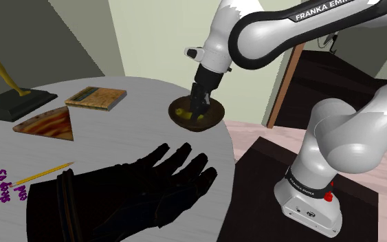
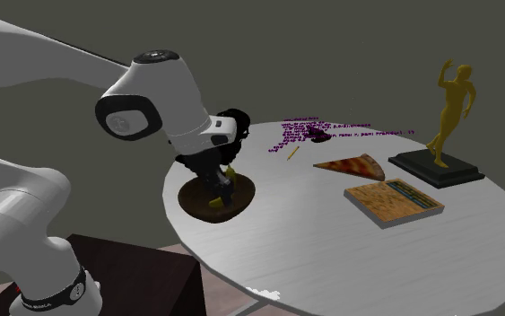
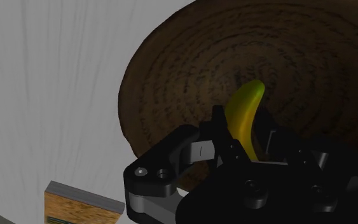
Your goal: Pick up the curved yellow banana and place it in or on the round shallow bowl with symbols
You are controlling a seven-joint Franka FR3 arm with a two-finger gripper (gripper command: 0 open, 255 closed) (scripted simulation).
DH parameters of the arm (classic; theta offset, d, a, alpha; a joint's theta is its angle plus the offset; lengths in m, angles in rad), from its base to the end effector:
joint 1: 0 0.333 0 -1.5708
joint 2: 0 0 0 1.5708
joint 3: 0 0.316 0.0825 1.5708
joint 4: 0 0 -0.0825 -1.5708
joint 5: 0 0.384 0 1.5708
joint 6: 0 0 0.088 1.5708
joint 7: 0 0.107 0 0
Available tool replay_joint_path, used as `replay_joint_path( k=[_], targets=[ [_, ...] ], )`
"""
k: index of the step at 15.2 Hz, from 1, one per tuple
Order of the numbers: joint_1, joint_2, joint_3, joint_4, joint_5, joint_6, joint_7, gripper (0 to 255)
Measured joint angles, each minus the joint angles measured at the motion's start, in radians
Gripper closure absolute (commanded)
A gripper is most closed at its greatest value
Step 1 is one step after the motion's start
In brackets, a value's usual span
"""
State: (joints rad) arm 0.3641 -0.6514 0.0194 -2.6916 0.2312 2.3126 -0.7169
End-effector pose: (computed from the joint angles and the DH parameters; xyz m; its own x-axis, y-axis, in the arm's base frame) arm 0.3392 0.1417 0.4552 0.5369 0.7811 0.3188 0.8197 -0.5723 0.0220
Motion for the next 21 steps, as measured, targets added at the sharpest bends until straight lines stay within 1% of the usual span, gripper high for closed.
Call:
replay_joint_path(
  k=[17,21],
  targets=[
    [-0.015,-0.050,-0.003,0.191,-0.032,-0.238,0.042,255],
    [-0.016,-0.043,-0.002,0.251,-0.037,-0.291,0.055,255]
  ],
)
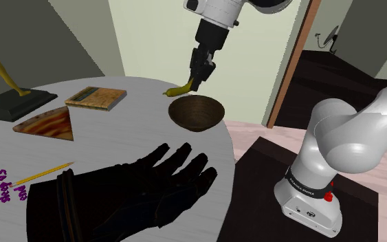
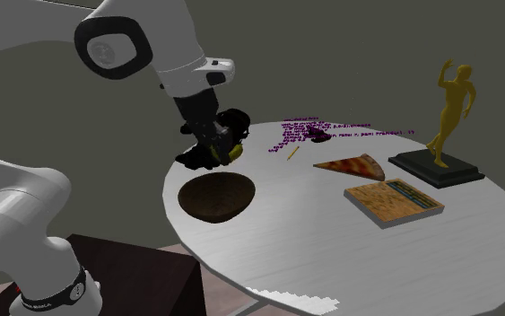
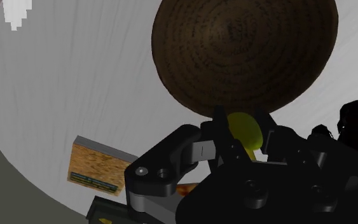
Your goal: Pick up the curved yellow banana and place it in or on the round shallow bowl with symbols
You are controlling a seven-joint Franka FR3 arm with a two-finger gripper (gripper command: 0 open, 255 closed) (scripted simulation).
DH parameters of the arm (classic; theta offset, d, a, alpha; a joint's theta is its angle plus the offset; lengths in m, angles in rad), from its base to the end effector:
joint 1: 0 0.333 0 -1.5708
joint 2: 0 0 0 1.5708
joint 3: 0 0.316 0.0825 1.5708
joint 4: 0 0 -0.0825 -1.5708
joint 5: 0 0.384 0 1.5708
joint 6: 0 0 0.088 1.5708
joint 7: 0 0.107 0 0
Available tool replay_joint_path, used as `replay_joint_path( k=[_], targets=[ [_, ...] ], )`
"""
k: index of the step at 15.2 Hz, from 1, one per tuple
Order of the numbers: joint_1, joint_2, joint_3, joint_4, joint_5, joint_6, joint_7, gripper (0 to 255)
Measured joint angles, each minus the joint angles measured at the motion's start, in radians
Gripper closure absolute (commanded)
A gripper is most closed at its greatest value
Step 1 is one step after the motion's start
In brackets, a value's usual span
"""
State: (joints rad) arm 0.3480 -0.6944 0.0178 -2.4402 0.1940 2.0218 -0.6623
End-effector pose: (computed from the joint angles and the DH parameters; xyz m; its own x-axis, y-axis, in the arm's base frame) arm 0.3390 0.1430 0.5649 0.5366 0.7812 0.3191 0.8198 -0.5722 0.0223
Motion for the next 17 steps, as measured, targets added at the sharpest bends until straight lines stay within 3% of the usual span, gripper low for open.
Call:
replay_joint_path(
  k=[5,17],
  targets=[
    [-0.018,-0.059,-0.043,-0.032,-0.018,-0.035,-0.042,255],
    [-0.014,-0.069,-0.043,-0.186,-0.006,0.107,-0.068,255]
  ],
)
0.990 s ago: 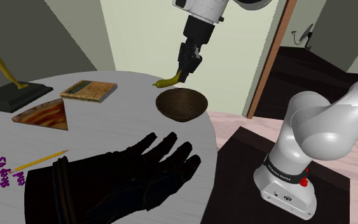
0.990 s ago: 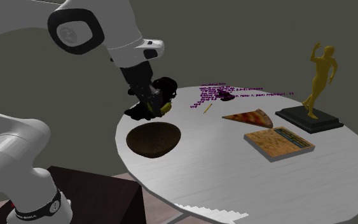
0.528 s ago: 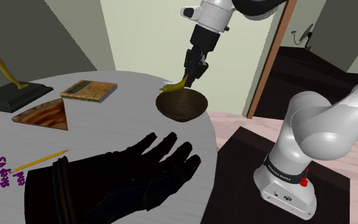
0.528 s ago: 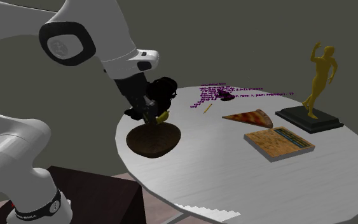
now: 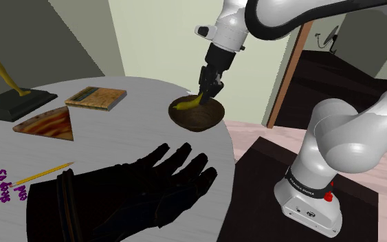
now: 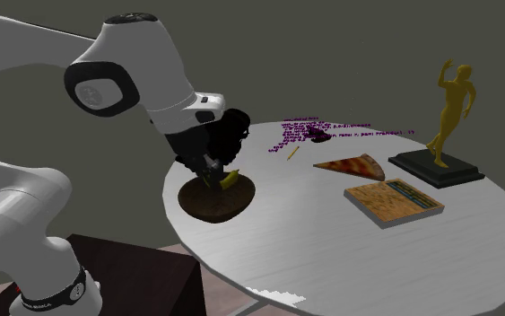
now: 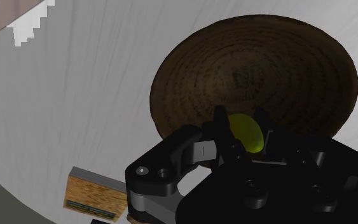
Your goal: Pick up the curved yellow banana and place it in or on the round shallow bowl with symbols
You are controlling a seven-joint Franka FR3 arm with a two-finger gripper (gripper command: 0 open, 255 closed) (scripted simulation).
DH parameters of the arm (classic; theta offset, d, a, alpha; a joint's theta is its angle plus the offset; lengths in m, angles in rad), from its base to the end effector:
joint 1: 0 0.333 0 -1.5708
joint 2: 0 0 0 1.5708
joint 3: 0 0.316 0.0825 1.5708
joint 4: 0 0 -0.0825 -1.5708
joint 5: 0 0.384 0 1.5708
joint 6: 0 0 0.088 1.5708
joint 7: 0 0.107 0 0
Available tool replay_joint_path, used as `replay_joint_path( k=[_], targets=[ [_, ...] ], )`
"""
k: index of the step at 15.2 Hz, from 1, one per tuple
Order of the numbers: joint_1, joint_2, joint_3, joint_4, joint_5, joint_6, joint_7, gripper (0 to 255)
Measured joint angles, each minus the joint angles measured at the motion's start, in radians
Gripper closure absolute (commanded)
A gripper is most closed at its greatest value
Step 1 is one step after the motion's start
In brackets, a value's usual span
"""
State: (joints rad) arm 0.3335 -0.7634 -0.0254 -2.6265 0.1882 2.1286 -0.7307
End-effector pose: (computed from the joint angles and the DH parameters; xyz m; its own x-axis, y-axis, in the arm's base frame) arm 0.3272 0.1122 0.5073 0.5369 0.7813 0.3184 0.8198 -0.5722 0.0216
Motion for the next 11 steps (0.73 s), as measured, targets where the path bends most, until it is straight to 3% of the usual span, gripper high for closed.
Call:
replay_joint_path(
  k=[5,6,11],
  targets=[
    [0.000,0.002,-0.001,-0.004,0.000,0.006,-0.002,255],
    [0.000,0.002,-0.001,-0.004,0.000,0.006,-0.002,0],
    [0.000,0.002,-0.001,-0.004,0.000,0.006,-0.002,0]
  ],
)
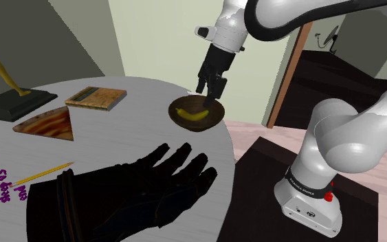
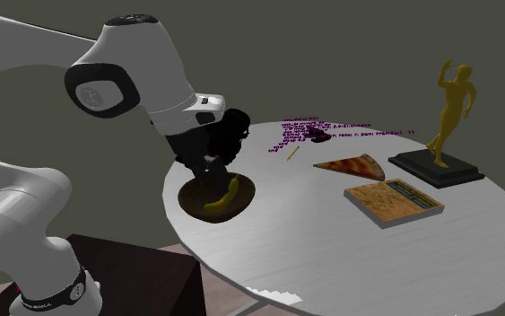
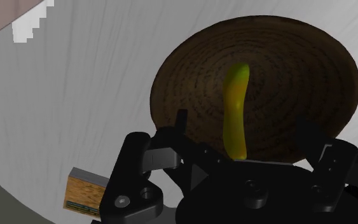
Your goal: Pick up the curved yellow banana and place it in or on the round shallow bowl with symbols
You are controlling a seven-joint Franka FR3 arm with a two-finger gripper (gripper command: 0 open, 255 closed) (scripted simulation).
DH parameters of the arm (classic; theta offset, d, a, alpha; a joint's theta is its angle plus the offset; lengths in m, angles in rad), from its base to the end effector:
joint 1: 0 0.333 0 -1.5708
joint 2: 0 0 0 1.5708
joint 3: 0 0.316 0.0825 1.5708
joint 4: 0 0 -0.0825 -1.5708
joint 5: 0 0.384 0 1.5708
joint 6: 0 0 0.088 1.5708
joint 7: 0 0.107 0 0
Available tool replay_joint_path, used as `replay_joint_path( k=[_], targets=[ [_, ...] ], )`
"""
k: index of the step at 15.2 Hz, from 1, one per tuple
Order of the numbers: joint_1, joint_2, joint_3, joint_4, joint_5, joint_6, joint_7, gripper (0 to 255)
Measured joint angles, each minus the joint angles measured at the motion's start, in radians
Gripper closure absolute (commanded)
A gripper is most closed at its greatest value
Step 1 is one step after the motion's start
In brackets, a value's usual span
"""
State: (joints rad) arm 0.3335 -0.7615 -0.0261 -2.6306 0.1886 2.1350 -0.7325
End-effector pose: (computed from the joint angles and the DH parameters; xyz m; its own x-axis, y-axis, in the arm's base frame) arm 0.3277 0.1119 0.5053 0.5368 0.7811 0.3188 0.8197 -0.5723 0.0220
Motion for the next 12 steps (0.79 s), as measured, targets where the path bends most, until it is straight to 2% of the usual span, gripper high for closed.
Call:
replay_joint_path(
  k=[2,5,12],
  targets=[
    [-0.003,-0.007,-0.003,0.012,-0.004,-0.019,0.000,0],
    [-0.011,-0.041,-0.012,0.076,-0.017,-0.116,0.007,0],
    [-0.013,-0.050,-0.015,0.092,-0.020,-0.143,0.007,0]
  ],
)
